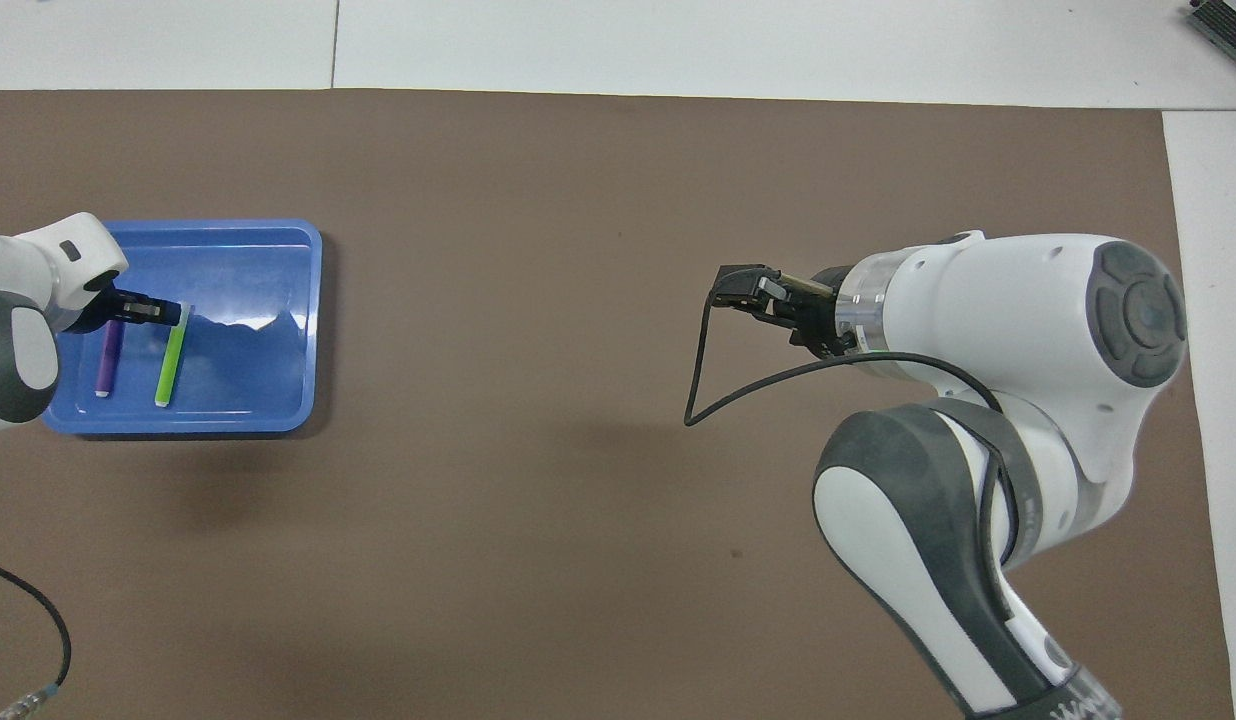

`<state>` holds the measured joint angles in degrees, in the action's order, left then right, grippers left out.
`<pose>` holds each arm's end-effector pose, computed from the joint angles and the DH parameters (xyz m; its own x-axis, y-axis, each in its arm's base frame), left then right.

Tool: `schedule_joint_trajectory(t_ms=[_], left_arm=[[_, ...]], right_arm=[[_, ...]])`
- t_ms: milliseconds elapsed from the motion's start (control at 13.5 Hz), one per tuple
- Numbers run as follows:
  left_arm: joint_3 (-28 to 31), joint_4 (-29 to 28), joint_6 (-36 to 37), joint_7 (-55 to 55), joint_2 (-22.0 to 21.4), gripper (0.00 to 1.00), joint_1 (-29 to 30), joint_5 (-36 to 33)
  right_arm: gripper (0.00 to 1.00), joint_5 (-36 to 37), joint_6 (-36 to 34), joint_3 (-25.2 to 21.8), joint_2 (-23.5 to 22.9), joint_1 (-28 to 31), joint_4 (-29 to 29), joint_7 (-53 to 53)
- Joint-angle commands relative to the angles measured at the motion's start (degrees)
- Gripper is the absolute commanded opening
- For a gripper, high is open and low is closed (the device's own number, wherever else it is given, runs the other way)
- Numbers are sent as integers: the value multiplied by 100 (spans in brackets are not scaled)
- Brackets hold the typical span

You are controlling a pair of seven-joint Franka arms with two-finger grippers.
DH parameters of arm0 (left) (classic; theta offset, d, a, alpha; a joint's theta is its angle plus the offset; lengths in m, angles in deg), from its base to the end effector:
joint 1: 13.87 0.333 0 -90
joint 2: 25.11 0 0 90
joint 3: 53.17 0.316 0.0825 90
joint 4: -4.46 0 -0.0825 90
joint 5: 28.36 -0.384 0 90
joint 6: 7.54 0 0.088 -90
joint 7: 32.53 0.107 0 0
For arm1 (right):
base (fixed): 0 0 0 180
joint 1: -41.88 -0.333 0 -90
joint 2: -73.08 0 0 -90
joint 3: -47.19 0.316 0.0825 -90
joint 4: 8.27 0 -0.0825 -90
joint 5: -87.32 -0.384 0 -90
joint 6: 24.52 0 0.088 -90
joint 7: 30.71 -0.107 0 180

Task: Transfer and insert pens with both arms
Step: 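Grasp the green pen in the tray with the left gripper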

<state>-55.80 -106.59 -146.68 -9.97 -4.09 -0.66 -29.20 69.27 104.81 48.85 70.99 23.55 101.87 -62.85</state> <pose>0.6202 0.1174 0.3072 0.9697 -0.2148 0.1162 -0.2113 -0.9765 -0.0422 0.5580 0.2117 0.5017 0.9223 -0.3798 0.0712 -0.3259 -0.8636 -0.3847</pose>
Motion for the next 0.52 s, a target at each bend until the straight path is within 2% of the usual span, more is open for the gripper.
schedule_joint_trajectory(t_ms=[0, 74, 222, 296, 370, 444], left_arm=[[-61, -373, -308, -48, -27, 29, 50, -66], [-70, -400, -116, -389, -45, 1, -3, -49], [-105, -304, 394, -1145, -71, 0, -178, -22], [-105, -277, 466, -1244, -71, 30, -222, -13], [-105, -277, 432, -1280, -71, 48, -266, 21], [-97, -286, 423, -1280, -71, 50, -241, 22]], right_arm=[[100, -111, 22, -7, 59, -4, 34, -135], [100, -111, 14, -7, 59, -4, 34, -144], [100, -111, -4, -7, 59, 5, 34, -135], [100, -102, 13, -7, 59, 5, 34, -135], [100, -102, 31, -7, 59, 5, 34, -135], [100, -102, 31, -7, 59, 5, 34, -126]])
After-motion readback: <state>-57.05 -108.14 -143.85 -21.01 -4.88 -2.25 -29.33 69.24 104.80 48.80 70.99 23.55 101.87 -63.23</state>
